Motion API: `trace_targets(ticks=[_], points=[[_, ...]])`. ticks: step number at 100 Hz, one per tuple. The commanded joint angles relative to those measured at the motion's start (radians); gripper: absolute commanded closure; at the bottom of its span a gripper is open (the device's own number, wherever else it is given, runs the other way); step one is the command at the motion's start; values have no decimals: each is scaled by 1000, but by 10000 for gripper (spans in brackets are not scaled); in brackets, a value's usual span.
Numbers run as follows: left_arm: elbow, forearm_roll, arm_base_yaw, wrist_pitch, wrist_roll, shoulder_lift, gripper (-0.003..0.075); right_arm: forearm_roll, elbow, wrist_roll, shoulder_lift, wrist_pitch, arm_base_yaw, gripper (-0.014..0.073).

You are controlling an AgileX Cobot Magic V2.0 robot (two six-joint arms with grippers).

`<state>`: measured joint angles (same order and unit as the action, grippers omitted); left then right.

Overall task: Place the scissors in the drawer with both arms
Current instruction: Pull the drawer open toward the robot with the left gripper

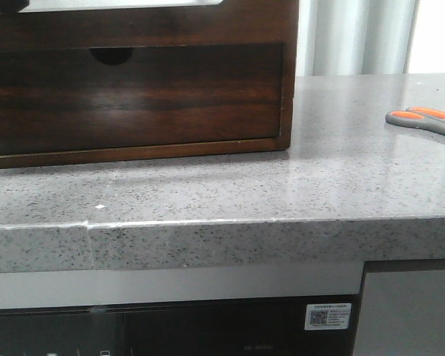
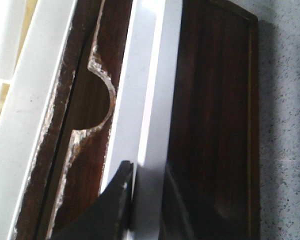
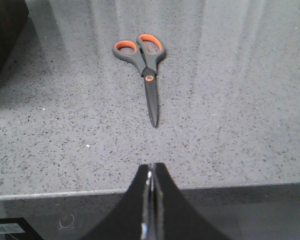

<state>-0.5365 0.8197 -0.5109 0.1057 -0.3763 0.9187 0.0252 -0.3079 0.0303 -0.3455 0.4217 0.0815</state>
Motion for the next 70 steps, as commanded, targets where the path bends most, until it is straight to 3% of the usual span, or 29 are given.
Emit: trace_targets(ticks=[1, 70], points=[[14, -41, -13, 19, 40, -46, 716, 1, -34, -6, -17, -67, 0, 690], [114, -41, -49, 54, 40, -285, 716, 0, -34, -6, -17, -64, 0, 690]])
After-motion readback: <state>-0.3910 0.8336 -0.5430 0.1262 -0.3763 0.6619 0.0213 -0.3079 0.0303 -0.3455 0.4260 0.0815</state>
